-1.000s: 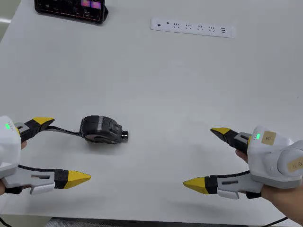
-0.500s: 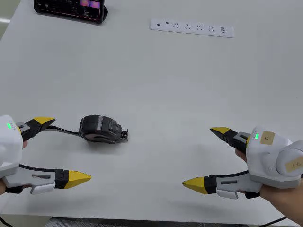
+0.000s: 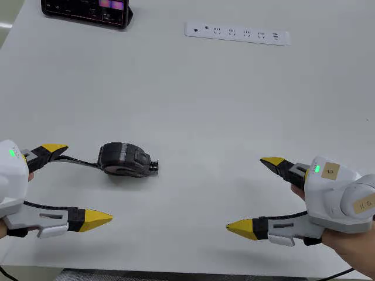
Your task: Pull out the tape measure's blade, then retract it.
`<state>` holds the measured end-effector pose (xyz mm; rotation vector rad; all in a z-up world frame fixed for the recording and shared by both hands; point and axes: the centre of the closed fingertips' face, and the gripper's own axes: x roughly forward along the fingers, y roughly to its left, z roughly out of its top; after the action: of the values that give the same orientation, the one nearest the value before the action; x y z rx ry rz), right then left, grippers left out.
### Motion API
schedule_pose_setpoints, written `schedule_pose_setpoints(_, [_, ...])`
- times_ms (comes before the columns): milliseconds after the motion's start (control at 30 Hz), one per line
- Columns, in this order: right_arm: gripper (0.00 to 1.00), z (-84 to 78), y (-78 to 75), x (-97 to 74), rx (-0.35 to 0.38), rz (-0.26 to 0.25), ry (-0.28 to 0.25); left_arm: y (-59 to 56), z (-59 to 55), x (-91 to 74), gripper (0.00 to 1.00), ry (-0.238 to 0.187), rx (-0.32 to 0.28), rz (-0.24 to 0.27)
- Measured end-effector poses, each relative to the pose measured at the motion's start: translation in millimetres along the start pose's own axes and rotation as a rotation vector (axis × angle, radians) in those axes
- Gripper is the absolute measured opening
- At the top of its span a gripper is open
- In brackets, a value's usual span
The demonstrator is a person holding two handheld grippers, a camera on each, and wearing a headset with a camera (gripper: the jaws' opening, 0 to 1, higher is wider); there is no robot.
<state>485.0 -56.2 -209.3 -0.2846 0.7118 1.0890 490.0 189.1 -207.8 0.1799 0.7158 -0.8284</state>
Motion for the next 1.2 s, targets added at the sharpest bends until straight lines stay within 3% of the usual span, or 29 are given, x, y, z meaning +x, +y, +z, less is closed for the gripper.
schedule_pose_setpoints(567, [0.89,4.3,-0.2,3.5,-0.006,0.012,-0.004,-1.3,2.2,4.7,0.98,0.008,0.01,-0.021])
schedule_pose_setpoints(1200, [0.83,18.0,-2.9,17.0,-0.09,0.054,0.02,5.8,14.5,19.3,0.93,0.056,0.112,-0.055])
